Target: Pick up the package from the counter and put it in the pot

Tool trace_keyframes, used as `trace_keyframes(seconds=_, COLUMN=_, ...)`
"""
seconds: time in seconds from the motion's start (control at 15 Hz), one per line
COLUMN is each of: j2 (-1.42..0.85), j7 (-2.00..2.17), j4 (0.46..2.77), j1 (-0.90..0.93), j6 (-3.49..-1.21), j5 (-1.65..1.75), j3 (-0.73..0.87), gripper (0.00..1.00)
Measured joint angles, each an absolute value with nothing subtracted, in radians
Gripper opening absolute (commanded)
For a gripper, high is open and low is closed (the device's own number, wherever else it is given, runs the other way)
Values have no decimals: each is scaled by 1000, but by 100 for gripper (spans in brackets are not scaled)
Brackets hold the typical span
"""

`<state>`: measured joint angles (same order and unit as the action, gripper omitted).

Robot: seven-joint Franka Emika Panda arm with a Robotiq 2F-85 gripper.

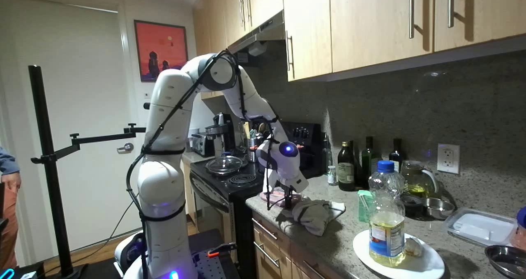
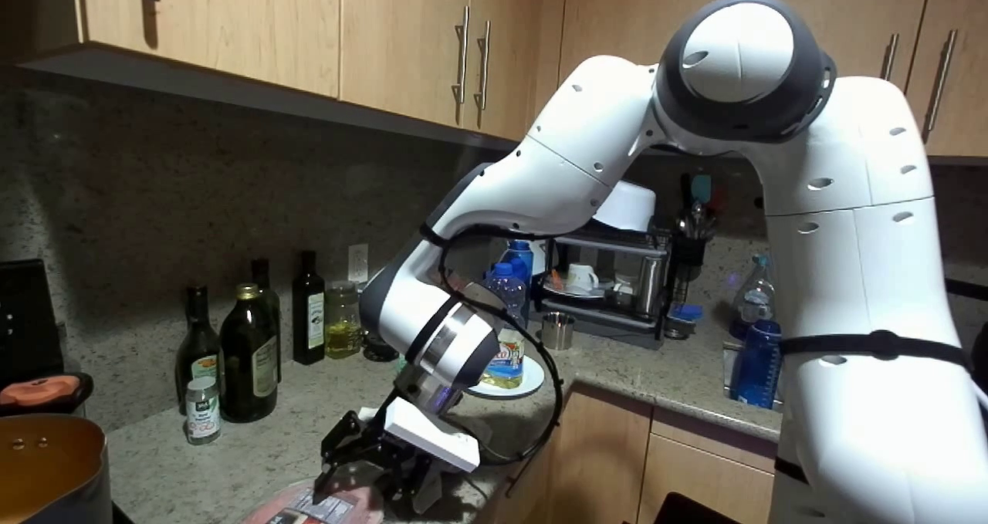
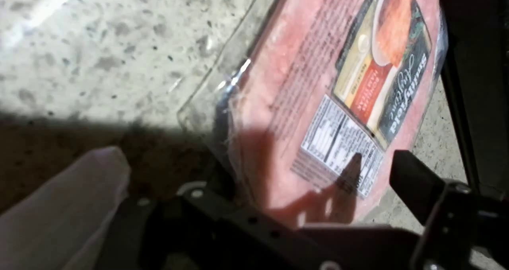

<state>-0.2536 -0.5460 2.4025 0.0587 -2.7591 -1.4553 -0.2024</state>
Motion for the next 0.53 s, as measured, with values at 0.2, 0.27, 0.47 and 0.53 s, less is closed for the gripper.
trace_keyframes(seconds=0.2, j2=-258, j7=-629, j4=2395, j1=60, j6=-2759, j5=-1546, j3=-203, gripper=100)
trace_keyframes(seconds=0.27, j2=-261, j7=-648, j4=2391, j1=61, j6=-2759, j5=-1561, j3=-204, gripper=100)
trace_keyframes(seconds=0.47, j2=-273, j7=-668, j4=2373, j1=68, j6=-2759, j5=-1559, j3=-206, gripper=100)
trace_keyframes(seconds=0.53, j2=-275, j7=-668, j4=2367, j1=71, j6=-2761, j5=-1547, j3=-206, gripper=100)
